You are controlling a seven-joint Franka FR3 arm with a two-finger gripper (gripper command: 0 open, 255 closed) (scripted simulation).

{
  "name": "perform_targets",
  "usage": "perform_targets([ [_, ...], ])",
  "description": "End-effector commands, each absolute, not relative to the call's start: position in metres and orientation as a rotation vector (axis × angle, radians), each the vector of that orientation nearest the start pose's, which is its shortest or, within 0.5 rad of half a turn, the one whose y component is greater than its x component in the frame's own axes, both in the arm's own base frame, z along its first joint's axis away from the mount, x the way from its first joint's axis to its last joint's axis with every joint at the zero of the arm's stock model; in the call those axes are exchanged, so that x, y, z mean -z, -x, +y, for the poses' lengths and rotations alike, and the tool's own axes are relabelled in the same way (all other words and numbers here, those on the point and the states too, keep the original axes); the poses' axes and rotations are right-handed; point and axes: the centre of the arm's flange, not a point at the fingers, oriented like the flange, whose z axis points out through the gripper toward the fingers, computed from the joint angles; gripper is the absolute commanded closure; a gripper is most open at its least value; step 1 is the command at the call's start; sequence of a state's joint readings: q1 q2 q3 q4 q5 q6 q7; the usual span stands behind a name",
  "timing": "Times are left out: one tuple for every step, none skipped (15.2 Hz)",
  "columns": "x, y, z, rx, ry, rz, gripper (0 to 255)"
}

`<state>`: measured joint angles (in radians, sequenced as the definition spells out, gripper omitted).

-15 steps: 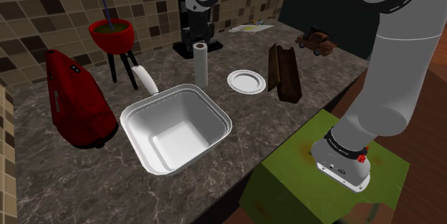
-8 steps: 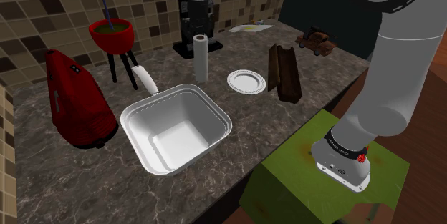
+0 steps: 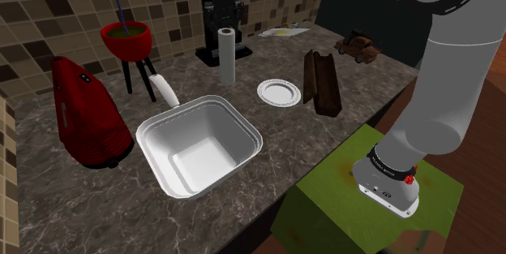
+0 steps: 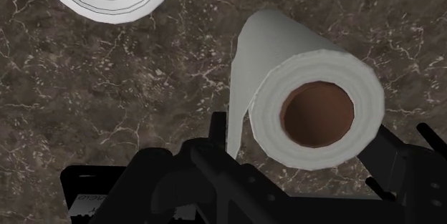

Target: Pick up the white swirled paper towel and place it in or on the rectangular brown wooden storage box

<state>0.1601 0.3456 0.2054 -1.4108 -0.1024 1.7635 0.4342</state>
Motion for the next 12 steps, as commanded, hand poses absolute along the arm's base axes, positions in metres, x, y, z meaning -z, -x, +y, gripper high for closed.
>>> perform_targets([
  [-0.521, -0.631, 0.209, 0.040, 3.163, 0.098, 255],
  [-0.526, -0.631, 0.209, 0.040, 3.163, 0.098, 255],
  [-0.532, -0.631, 0.209, 0.040, 3.163, 0.098, 255],
  [-0.537, -0.631, 0.209, 0.040, 3.163, 0.098, 255],
  [-0.542, -0.631, 0.209, 0.040, 3.163, 0.098, 255],
  [-0.547, -0.631, 0.209, 0.040, 3.163, 0.098, 255],
  [-0.553, -0.631, 0.209, 0.040, 3.163, 0.098, 255],
  [-0.558, -0.631, 0.209, 0.040, 3.163, 0.098, 255],
  [-0.563, -0.631, 0.209, 0.040, 3.163, 0.098, 255],
  [-0.569, -0.631, 0.209, 0.040, 3.163, 0.098, 255],
  [-0.574, -0.631, 0.209, 0.040, 3.163, 0.098, 255],
  [-0.579, -0.631, 0.209, 0.040, 3.163, 0.098, 255],
])
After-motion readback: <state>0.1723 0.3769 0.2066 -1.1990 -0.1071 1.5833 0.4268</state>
